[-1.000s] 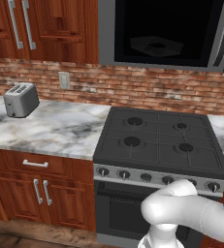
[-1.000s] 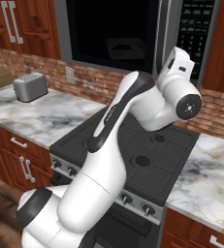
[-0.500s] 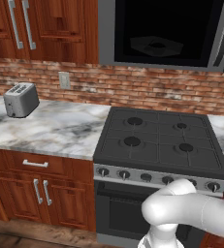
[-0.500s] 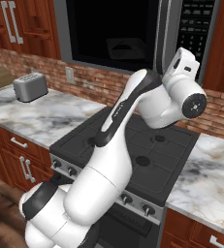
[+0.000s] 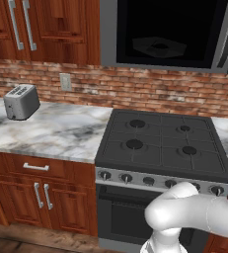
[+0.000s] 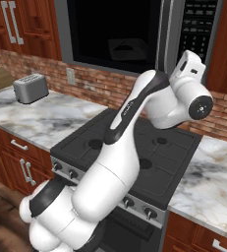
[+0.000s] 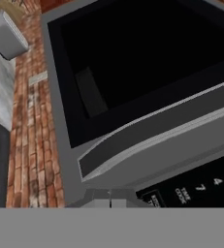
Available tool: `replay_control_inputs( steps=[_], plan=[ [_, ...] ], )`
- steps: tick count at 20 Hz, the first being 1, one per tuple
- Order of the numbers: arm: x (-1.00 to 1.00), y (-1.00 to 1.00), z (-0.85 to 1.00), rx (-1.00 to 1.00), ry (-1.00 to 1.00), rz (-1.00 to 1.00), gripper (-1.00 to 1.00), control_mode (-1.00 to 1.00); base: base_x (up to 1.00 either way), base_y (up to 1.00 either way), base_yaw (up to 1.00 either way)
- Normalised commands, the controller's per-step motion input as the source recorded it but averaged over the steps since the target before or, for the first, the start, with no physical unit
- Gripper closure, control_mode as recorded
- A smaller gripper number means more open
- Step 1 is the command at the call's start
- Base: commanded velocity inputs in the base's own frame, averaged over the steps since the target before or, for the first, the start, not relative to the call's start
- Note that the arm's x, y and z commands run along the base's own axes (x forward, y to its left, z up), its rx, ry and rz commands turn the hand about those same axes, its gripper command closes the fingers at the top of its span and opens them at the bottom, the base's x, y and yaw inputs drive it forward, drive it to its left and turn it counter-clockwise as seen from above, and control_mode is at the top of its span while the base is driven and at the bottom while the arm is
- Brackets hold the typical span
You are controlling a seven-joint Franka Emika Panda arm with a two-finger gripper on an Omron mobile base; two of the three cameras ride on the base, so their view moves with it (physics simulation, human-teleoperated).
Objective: Place the tupperware containing the fish and mushroom meal in the microwave. Close the microwave door and press the start button to reheat the meal.
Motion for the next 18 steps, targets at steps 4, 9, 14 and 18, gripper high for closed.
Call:
replay_control_inputs(
  steps=[4, 9, 14, 18],
  plan=[
    [0.21, -0.12, -0.05, 0.01, 0.0, 0.0, 1.0, -1.0, 0.0, 0.0, 0.0],
    [0.2, -0.14, -0.04, 0.02, 0.0, 0.0, 1.0, -1.0, 0.0, 0.0, 0.0],
    [0.2, -0.12, -0.02, 0.01, 0.0, 0.0, 1.0, -1.0, 0.0, 0.0, 0.0],
    [0.22, -0.07, 0.0, 0.0, 0.0, 0.0, 1.0, -1.0, 0.0, 0.0, 0.0]
  ],
)
